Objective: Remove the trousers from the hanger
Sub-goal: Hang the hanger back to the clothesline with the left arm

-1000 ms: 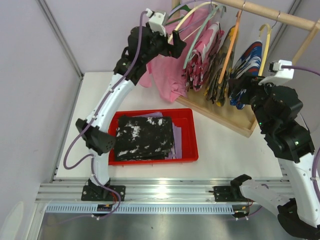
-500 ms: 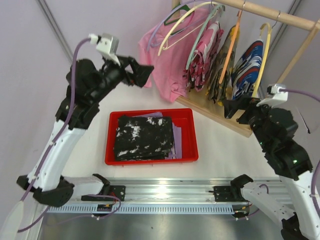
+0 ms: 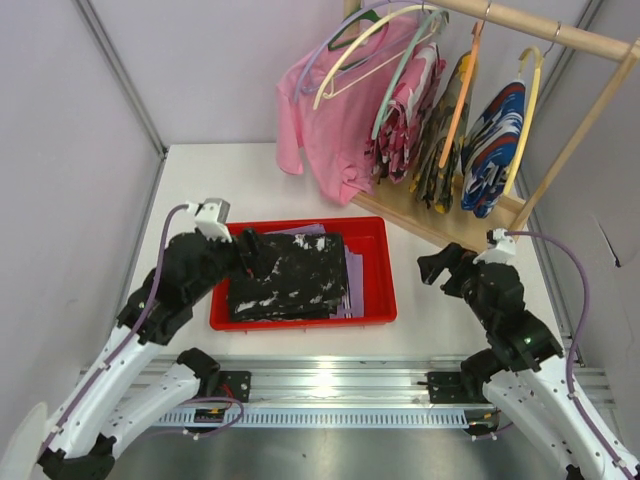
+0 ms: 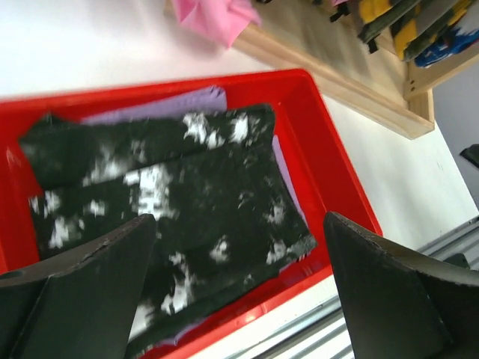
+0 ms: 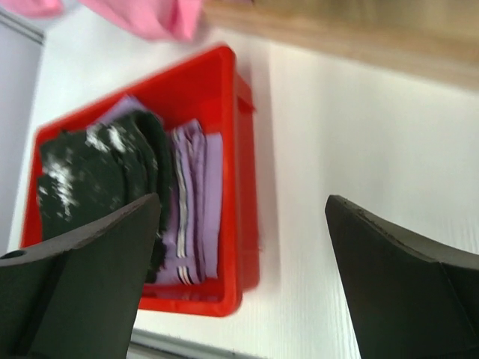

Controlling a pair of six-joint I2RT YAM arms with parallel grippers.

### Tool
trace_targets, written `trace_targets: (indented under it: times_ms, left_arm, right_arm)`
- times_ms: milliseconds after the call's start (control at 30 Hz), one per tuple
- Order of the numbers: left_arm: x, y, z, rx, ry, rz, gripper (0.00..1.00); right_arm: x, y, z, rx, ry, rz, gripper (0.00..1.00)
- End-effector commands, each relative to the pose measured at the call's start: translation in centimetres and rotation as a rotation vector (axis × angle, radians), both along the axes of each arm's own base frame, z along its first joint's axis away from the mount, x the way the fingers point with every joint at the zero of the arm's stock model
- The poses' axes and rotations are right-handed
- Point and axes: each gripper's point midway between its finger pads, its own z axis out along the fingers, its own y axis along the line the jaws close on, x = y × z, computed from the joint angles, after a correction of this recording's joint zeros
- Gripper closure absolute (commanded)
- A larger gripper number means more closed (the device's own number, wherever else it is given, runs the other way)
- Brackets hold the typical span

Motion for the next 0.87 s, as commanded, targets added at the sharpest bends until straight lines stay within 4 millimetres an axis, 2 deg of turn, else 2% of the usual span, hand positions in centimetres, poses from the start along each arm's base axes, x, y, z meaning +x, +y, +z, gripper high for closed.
trace_targets:
  times_ms: [0,100,200,600,733,833]
  left_arm:
    - [-0.6,0.9,-2.5,-0.07,0.067,0.09,0.01]
    - [-0.9,1.3,-5.3,-0.037,0.142,0.117,0.0]
    - [-1.1,1.3,-6.8,-0.014,0.191,0.119,0.01]
    - [-0.4,0.7,-7.2,-0.008,0.215,0.115,0.0]
    - [-0.3,1.0,-7.6,0.014,0.223,0.13,0.01]
    - [-0.1,1.3,-7.3,0.014,0.205,0.15,0.0]
  right_arm:
    - [0.6,0.9,-0.6,0.094,-0.001,-0.023,0.01]
    - [0.7,1.1,-1.3,0.092,0.0,-0.02,0.01]
    - [0.9,1.2,-0.7,0.094,-0.028,-0.017,0.01]
    - [1.2,1.1,0.9,0.078,-0.077,-0.009,0.01]
    - [1.3,1.0,1.2,0.086,-0.088,-0.019,0.01]
    - [1.2,1.0,1.4,0.081,-0.086,-0.015,0.01]
